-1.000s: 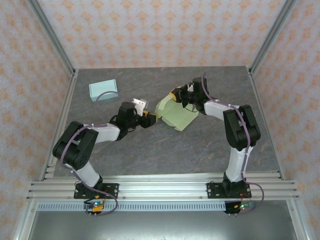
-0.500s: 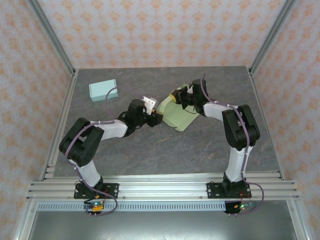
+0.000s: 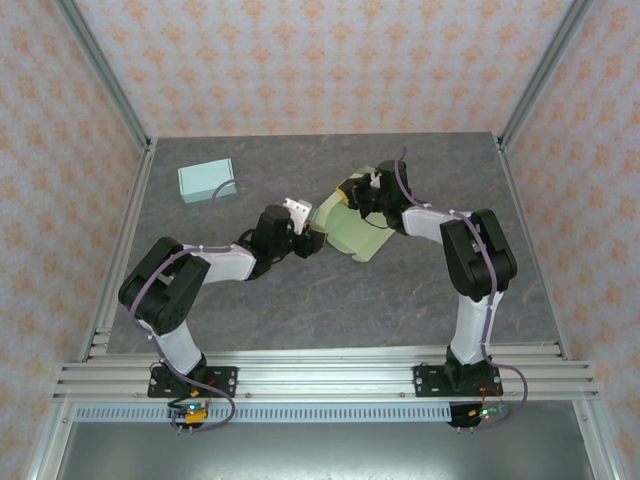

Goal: Fold the paper box

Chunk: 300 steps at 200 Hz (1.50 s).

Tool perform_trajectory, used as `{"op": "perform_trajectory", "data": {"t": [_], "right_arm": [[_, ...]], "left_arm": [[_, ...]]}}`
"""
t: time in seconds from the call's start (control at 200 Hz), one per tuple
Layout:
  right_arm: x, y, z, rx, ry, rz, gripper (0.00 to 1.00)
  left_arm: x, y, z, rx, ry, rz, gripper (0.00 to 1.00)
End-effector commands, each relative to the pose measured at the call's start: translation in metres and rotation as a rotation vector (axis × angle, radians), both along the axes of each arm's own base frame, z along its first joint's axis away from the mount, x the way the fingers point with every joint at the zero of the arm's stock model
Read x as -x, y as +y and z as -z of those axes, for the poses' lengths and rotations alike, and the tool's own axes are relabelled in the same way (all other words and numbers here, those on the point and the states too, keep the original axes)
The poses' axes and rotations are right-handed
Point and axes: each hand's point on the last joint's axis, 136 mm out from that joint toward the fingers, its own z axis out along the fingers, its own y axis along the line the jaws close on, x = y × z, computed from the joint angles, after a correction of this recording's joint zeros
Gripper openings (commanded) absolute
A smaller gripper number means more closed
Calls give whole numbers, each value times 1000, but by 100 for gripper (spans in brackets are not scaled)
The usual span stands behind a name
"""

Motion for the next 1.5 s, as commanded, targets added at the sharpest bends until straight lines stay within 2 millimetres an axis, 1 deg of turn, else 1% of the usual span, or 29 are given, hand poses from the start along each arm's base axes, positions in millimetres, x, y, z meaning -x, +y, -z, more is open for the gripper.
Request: {"op": "perform_trajectory", "data": {"t": [0.0, 0.06, 0.1, 0.215, 0.28, 0.345, 0.465, 0.531, 0.576, 0.656, 0.731, 0.861, 0.936, 1.046, 1.096, 1.166, 1.256, 1.381, 1.497], "right_arm": [[-6, 15, 5, 18, -44, -51, 13], [-8, 17, 6, 17, -38, -59, 13], [-9, 18, 8, 16, -31, -61, 13], [-8, 18, 8, 23, -19, -63, 13], [-7, 16, 11, 40, -20, -62, 13], [-8, 15, 17, 52, -4, -61, 13], [-8, 18, 21, 23, -1, -63, 13], [-9, 18, 22, 21, 0, -61, 13], [-10, 17, 21, 19, 2, -58, 13], [-11, 17, 17, 19, -5, -52, 13], [-11, 17, 17, 18, -4, -52, 13], [-12, 17, 15, -2, 4, -33, 13], [-12, 16, 15, -10, 6, -27, 13], [-12, 14, 19, -20, 26, -10, 13], [-11, 14, 19, -31, 24, -9, 13], [-11, 14, 18, -32, 14, -23, 13], [-15, 11, 10, -41, 3, -33, 13], [-19, 12, 6, -47, -6, -52, 13], [-22, 16, 4, -73, -5, -76, 13]], "left_arm": [[0, -5, -39, 92, -65, 40, 54], [0, -4, -53, 152, -78, 58, 55], [-4, 0, -64, 183, -77, 50, 55], [-10, 4, -88, 204, -88, 73, 56], [-11, 6, -92, 171, -93, 85, 56], [-16, 13, -82, 120, -78, 46, 57], [-30, 26, -51, 68, -15, -16, 57], [-35, 24, -36, 49, 27, -14, 56], [-36, 20, -30, 60, 47, -7, 55], [-37, 11, -23, 96, 81, 16, 53], [-36, 4, -18, 85, 93, 36, 52], [-37, 0, -7, 43, 145, 28, 49], [-38, -2, -10, 43, 133, 26, 49], [-41, 4, -17, 41, 128, -23, 51], [-39, 5, -24, 54, 124, -30, 52], [-32, 7, -30, 75, 118, -32, 53], [-17, 12, -36, 109, 106, -24, 54], [8, 21, -41, 92, 79, 15, 56], [23, 30, -40, 56, 72, 22, 58]]}}
